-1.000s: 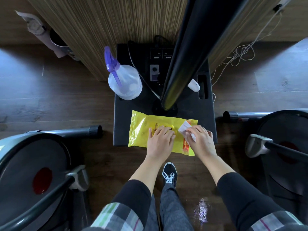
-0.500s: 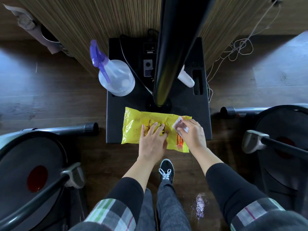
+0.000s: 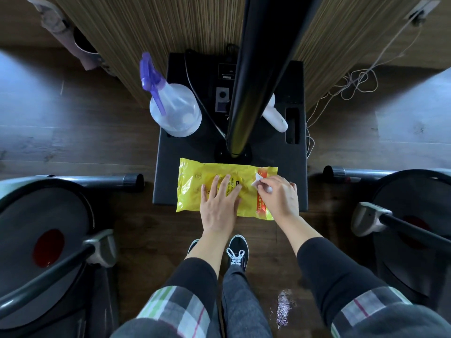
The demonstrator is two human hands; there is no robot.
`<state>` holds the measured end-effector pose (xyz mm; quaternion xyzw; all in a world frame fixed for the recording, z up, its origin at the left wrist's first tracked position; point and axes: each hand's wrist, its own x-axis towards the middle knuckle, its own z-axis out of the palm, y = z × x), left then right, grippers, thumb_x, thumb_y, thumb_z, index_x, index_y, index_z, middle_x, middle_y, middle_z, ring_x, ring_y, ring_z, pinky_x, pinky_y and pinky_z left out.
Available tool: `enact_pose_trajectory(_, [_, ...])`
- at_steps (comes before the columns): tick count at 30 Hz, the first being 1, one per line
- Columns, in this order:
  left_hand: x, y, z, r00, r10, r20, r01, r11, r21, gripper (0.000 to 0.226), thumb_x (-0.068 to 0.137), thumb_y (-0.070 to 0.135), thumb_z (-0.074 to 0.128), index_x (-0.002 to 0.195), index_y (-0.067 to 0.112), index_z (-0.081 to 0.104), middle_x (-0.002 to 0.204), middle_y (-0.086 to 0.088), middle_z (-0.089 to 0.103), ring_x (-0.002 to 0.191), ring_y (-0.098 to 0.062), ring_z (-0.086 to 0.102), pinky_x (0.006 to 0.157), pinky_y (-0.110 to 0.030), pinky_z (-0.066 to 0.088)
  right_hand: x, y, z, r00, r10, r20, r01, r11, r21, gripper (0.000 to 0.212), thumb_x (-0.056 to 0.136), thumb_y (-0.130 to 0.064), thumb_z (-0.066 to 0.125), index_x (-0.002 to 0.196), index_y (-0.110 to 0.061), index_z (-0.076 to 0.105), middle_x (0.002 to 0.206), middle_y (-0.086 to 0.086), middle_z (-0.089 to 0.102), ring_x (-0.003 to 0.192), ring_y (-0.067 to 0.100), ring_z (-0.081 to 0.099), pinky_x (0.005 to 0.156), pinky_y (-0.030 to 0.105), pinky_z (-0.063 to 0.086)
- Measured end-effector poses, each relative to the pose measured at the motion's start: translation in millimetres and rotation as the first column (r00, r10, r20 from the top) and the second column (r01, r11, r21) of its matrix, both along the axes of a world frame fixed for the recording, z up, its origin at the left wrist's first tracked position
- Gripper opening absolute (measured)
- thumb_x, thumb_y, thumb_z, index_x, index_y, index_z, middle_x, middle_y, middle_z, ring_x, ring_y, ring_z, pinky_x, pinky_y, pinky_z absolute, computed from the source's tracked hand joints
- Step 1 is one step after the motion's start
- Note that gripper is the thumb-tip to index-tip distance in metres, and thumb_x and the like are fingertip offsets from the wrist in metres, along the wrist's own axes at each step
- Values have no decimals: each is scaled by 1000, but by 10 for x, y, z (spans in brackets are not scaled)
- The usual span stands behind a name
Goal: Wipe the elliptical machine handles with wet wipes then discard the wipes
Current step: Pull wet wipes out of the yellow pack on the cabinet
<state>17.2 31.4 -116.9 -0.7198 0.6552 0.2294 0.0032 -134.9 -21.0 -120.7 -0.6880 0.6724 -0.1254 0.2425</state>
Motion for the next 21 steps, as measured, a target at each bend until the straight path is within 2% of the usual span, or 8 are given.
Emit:
enact_pose_trajectory(3, [59, 17, 79, 1000, 0, -2, 0, 1000, -29, 41, 100, 42, 41, 140, 35, 43, 157, 2, 28, 148, -23, 16, 119, -52, 13, 6, -2, 64, 1000, 9, 2, -9, 1000, 3, 9, 85, -19, 66, 88, -21, 74, 93, -5, 70, 90, 17, 62, 83, 38, 40])
enact_pose_trajectory(7, [167, 52, 415, 998, 55, 17, -55, 998, 6, 43, 101, 40, 39, 144, 36, 36, 156, 6, 28, 148, -18, 14, 118, -51, 6, 42, 66, 372, 998, 47, 53, -46, 999, -17, 9, 84, -17, 67, 87, -21, 74, 90, -6, 68, 84, 16, 63, 82, 39, 42])
enact_pose_trajectory(12, [341, 196, 1031, 979, 202, 2, -202, 979, -2, 40, 99, 37, 44, 139, 35, 44, 151, 8, 37, 145, -16, 25, 118, -54, 10, 223, 188, 935, 987, 113, 118, -106, 993, -60, 11, 83, -14, 68, 83, -24, 72, 82, -7, 68, 78, 15, 64, 76, 39, 48])
enact_pose_trajectory(16, [547, 393, 1600, 940, 341, -9, -341, 940, -18, 42, 99, 35, 45, 141, 33, 41, 150, 10, 39, 144, -13, 28, 117, -49, 16, 536, 245, 1408, 962, 219, 163, -194, 969, -154, 9, 81, -13, 69, 82, -22, 72, 79, -7, 69, 72, 13, 64, 68, 39, 53])
enact_pose_trajectory(19, [761, 527, 1894, 892, 451, -30, -451, 892, -15, 45, 98, 34, 45, 143, 31, 41, 150, 9, 40, 142, -11, 31, 116, -45, 23, 910, 261, 1728, 947, 282, 154, -241, 940, -241, 9, 77, -12, 73, 79, -21, 72, 76, -7, 68, 69, 13, 65, 65, 31, 51])
enact_pose_trajectory(21, [925, 589, 2042, 871, 491, -33, -492, 871, -19, 46, 98, 33, 45, 143, 30, 40, 149, 11, 40, 141, -10, 32, 115, -43, 23, 1193, 284, 1874, 932, 330, 151, -274, 912, -304, 11, 73, -9, 76, 77, -17, 72, 70, -4, 67, 63, 17, 65, 59, 31, 50])
